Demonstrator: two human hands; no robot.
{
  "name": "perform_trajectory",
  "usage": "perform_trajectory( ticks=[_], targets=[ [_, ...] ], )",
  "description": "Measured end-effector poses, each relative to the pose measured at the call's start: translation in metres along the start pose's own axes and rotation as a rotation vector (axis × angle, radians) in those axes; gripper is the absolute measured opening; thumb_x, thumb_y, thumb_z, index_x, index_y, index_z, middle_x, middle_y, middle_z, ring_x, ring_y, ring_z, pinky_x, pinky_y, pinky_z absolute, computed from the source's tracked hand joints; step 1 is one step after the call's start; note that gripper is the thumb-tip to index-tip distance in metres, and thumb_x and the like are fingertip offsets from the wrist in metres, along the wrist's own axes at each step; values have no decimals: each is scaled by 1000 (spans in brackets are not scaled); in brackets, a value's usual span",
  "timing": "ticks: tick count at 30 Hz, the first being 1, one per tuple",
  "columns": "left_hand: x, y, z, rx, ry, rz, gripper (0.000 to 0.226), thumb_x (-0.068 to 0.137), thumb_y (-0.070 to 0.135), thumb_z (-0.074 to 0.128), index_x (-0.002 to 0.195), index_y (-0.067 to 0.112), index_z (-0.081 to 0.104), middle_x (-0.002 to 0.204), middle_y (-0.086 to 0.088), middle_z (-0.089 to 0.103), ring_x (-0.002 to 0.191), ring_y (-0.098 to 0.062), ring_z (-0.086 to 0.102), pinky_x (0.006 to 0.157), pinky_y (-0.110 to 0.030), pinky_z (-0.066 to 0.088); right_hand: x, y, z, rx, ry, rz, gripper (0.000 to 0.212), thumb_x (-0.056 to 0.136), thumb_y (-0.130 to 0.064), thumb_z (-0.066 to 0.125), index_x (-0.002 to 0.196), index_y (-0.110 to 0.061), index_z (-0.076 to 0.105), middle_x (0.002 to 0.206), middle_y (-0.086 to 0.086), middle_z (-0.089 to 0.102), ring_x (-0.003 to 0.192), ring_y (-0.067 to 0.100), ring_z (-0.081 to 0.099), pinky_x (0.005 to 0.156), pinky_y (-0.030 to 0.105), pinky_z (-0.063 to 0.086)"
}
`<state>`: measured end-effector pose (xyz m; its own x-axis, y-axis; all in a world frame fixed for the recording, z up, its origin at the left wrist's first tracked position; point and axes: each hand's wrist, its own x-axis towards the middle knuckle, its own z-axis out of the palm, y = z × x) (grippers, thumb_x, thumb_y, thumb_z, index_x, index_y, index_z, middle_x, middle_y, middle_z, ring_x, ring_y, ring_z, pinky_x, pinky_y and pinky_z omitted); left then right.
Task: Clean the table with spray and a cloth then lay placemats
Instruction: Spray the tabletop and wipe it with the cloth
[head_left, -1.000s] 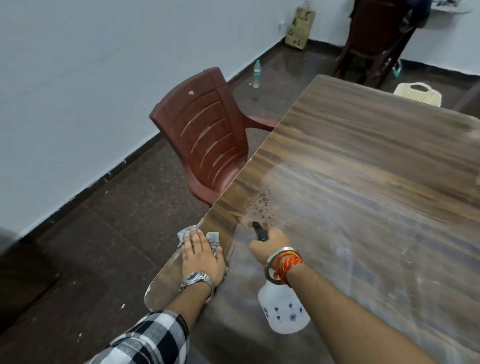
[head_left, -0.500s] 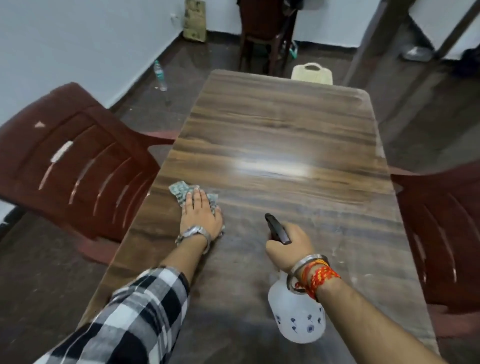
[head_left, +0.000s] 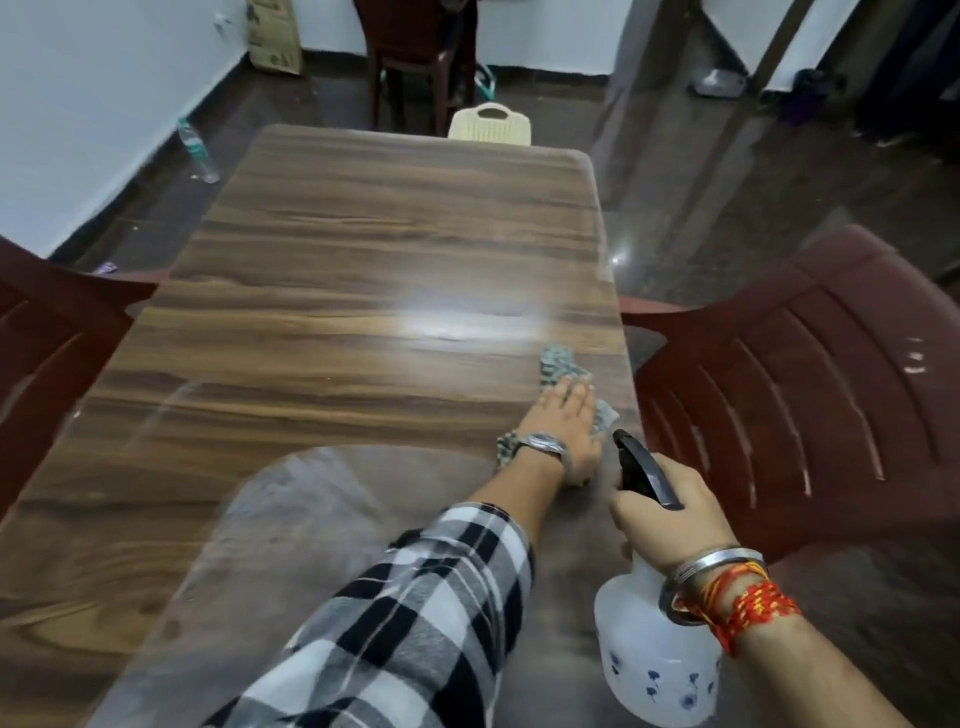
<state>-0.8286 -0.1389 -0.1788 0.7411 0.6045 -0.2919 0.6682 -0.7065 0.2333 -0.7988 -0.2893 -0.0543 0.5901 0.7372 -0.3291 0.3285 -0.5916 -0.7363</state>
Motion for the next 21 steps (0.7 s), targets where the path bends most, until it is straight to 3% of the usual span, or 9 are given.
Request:
perform_trajectory(
  ticks=[3,5,8,12,15,18,21],
  targets=[
    [15,58,12,57,-66,72,87,92,46,46,154,9,-3,162,-6,-10,148,-24,-12,120,-40,-1,-3,27,-28,17,3,28,12,55,-23,58,65,-18,59,57,1,58,62,31,58,61,42,53],
    [21,71,16,73,-51,84,81,94,46,41,155,12,-1,163,-3,-9,148,-22,-11,120,-39,-1,-4,41,-40,17,1,32,7,64,-14,62,64,-17,56,58,2,56,60,27,55,58,35,46],
    [9,58,12,-34,25,50,68,98,40,30,155,14,5,163,-2,0,149,-19,-3,121,-36,2,1,51,-40,-4,-47,17,17,71,-5,61,62,-16,51,56,-1,51,57,21,47,53,27,36],
    [-47,-41,9,-209,200,-306,70,92,44,30,153,13,19,161,-8,16,147,-25,13,121,-38,11,3,38,-10,-53,-185,-15,7,69,-8,58,72,-4,54,59,4,48,56,22,42,54,29,33],
    [-123,-153,10,-253,304,-636,69,93,43,32,151,6,24,159,-14,21,145,-32,18,120,-40,12,-6,18,21,-25,-287,-93,10,71,-5,56,65,-10,50,56,1,43,53,18,38,51,28,30],
    [-225,-254,17,-237,332,-922,65,99,36,35,152,1,18,160,-18,13,147,-34,12,120,-41,9,-17,-1,49,-23,-418,-142,18,74,-5,55,63,-16,47,55,-2,42,50,16,37,48,25,29],
    [-317,-323,35,-185,309,-1155,64,100,33,35,150,-4,20,158,-23,17,146,-37,15,119,-43,11,-26,-8,77,-16,-503,-163,16,75,-7,55,64,-17,49,58,0,44,54,17,39,52,27,31]
  ],
)
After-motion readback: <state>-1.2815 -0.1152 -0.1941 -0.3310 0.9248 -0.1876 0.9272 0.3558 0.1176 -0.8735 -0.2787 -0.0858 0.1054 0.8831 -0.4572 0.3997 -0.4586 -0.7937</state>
